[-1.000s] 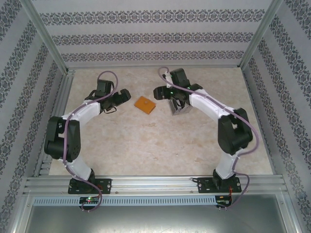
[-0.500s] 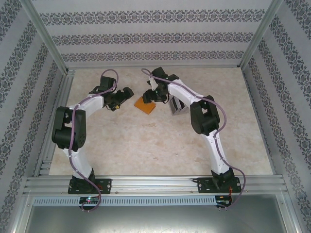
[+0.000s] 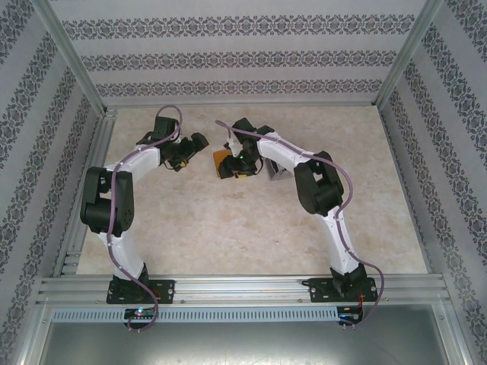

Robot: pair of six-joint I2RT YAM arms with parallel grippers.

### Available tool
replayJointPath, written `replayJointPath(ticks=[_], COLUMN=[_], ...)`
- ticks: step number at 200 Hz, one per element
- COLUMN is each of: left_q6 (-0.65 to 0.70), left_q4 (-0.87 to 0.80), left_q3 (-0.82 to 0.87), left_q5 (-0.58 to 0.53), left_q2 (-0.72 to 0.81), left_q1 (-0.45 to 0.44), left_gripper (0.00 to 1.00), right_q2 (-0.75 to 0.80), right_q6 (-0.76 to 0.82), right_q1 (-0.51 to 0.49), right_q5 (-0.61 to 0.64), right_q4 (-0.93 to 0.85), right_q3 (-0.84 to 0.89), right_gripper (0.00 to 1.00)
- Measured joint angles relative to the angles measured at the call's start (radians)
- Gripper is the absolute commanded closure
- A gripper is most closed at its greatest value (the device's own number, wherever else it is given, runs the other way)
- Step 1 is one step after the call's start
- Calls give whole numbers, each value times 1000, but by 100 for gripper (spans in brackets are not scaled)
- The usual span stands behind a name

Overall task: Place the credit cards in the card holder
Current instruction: Rotate the card holder at the center of the table.

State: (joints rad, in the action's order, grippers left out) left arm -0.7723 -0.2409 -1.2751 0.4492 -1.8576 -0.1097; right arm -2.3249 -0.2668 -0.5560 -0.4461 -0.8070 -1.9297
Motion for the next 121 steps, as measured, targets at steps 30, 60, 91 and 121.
replayJointPath(ticks=[30, 60, 91, 121], left_q6=[-4, -3, -3, -3], left_q4=[-11, -34, -45, -45], left_q3=[-13, -23, -23, -23], left_q5=[1, 6, 14, 15], left_q2=[-16, -17, -17, -17], left_q1=[12, 19, 26, 27], left_gripper=[0, 0, 0, 1], right_q2=[-7, -52, -158, -231], right_q6=[11, 37, 71, 89], right_q1=[3, 12, 16, 14], right_q5=[114, 186, 226, 266], right_q4=[-61, -116, -164, -198], right_q3=[-108, -307, -499, -536], right_gripper=[44, 55, 60, 64])
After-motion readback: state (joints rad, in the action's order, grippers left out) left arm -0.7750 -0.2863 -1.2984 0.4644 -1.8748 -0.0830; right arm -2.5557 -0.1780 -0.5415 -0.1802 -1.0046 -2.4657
